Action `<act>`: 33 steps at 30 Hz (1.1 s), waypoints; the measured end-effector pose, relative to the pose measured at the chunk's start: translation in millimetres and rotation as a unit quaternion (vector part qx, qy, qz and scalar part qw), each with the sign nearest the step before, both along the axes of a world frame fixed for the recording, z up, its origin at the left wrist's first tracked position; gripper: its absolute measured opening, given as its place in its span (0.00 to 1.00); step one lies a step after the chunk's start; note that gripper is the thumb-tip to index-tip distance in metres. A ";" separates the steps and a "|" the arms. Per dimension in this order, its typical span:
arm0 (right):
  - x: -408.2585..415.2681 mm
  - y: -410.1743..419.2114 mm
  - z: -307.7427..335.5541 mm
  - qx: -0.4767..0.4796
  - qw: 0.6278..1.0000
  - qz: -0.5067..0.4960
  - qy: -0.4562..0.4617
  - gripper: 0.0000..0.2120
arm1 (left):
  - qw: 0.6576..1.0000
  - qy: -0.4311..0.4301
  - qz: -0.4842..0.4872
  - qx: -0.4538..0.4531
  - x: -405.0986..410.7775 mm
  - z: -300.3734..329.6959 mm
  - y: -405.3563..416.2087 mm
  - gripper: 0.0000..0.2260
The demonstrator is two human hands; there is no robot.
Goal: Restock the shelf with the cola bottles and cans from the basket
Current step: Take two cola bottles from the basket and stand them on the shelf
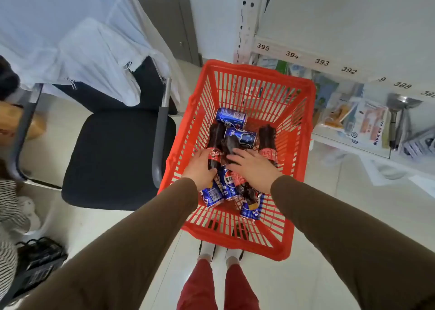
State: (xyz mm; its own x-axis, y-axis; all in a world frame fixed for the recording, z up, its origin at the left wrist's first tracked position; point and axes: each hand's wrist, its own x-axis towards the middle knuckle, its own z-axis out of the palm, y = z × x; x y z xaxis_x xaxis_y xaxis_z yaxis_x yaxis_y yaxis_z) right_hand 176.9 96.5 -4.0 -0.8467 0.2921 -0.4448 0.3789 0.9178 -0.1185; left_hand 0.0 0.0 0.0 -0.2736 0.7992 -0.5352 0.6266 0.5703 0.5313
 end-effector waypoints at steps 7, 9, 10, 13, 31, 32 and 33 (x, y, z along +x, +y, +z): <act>-10.4 8.7 -20.0 0.079 0.967 0.216 -0.108 0.32 | 0.998 -0.032 0.059 -0.019 4.1 -20.8 14.1 0.23; -15.0 11.1 -26.5 0.091 0.960 0.237 -0.117 0.32 | 0.997 -0.031 0.071 -0.028 5.1 -27.4 14.5 0.26; -16.8 13.6 -28.6 0.095 0.957 0.248 -0.115 0.33 | 0.996 -0.033 0.080 -0.037 5.3 -30.6 13.9 0.28; -17.1 21.7 -32.3 0.101 0.952 0.273 -0.097 0.34 | 0.990 -0.054 0.115 -0.059 6.2 -39.2 12.0 0.31; -15.7 39.9 19.6 -0.426 0.816 -0.324 0.219 0.35 | 0.975 -0.098 0.193 -0.039 6.0 -47.6 10.5 0.20; -13.4 38.2 21.2 -0.432 0.803 -0.346 0.220 0.37 | 0.974 -0.100 0.201 -0.030 6.9 -44.3 8.7 0.17; -10.9 36.4 22.5 -0.435 0.791 -0.368 0.221 0.39 | 0.971 -0.107 0.214 -0.018 7.4 -41.5 8.1 0.15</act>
State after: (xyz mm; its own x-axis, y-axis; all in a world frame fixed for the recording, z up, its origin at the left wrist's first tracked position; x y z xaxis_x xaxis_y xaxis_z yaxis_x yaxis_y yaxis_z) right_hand 166.0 132.8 18.5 -0.7184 0.5247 -0.4566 0.5179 -0.0346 -0.8547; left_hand 7.4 8.1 -41.5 -0.4557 0.6163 -0.6423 0.2049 0.7748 0.5980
